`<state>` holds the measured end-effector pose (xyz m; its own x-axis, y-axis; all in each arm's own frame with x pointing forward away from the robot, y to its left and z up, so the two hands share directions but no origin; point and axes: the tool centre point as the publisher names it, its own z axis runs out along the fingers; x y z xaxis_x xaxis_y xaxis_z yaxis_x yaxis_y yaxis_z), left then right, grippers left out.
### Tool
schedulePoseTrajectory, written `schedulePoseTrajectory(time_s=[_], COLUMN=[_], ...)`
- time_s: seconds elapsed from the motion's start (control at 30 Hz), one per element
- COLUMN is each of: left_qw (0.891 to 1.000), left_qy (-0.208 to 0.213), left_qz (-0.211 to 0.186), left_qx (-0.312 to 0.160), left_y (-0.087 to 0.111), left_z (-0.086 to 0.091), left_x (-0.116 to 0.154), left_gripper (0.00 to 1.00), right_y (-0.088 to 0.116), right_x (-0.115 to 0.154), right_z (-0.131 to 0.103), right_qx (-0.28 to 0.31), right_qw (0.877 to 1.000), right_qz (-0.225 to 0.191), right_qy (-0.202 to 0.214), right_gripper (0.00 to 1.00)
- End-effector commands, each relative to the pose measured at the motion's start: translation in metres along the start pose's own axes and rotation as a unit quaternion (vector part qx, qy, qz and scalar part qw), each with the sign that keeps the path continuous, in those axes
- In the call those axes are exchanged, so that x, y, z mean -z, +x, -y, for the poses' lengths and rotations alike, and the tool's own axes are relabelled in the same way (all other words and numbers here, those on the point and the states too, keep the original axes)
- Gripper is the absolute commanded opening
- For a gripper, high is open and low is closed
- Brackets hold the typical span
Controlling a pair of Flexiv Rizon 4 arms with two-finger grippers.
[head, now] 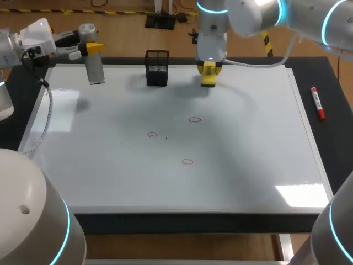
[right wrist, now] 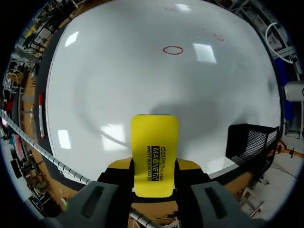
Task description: Pick up the inspection probe, press it on each red-marked spot on the whiteboard one by one, put down the probe, pick up the eraser, and wipe off all the red marks.
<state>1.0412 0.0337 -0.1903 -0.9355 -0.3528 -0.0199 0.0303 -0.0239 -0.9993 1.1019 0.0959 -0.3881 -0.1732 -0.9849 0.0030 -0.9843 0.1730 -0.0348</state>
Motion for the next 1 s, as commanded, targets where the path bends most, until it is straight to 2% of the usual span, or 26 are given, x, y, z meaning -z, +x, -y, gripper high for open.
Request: schedulePoseTrajectory(time_s=[0.03, 0.3, 0.6, 0.8, 1.0], left_qw=[1.0, 1.0, 1.0, 1.0, 1.0], left_qy=[0.0, 0.0, 0.0, 0.0, 0.0], left_qz=[0.001, 0.001, 0.001, 0.001, 0.001], left_qx=[0.0, 0.0, 0.0, 0.0, 0.0], left_y=[0.0, 0.0, 0.0, 0.0, 0.0], left_z=[0.001, 0.001, 0.001, 0.001, 0.001], left_x=[0.0, 0.0, 0.0, 0.0, 0.0], left_gripper=[0.0, 0.0, 0.0, 0.0, 0.0], right_y=[0.036, 0.09, 0.135, 0.157, 0.161], right_x=[0.012, 0.014, 0.015, 0.011, 0.01], right_z=[-0.01, -0.018, -0.03, -0.034, -0.038], right_qx=[-0.022, -0.082, -0.13, -0.155, -0.162], right_qw=[1.0, 0.997, 0.991, 0.988, 0.987], right_qz=[0.01, 0.017, 0.018, 0.014, 0.015], right_qy=[0.007, 0.007, 0.005, -0.005, -0.008], right_gripper=[0.0, 0.0, 0.0, 0.0, 0.0])
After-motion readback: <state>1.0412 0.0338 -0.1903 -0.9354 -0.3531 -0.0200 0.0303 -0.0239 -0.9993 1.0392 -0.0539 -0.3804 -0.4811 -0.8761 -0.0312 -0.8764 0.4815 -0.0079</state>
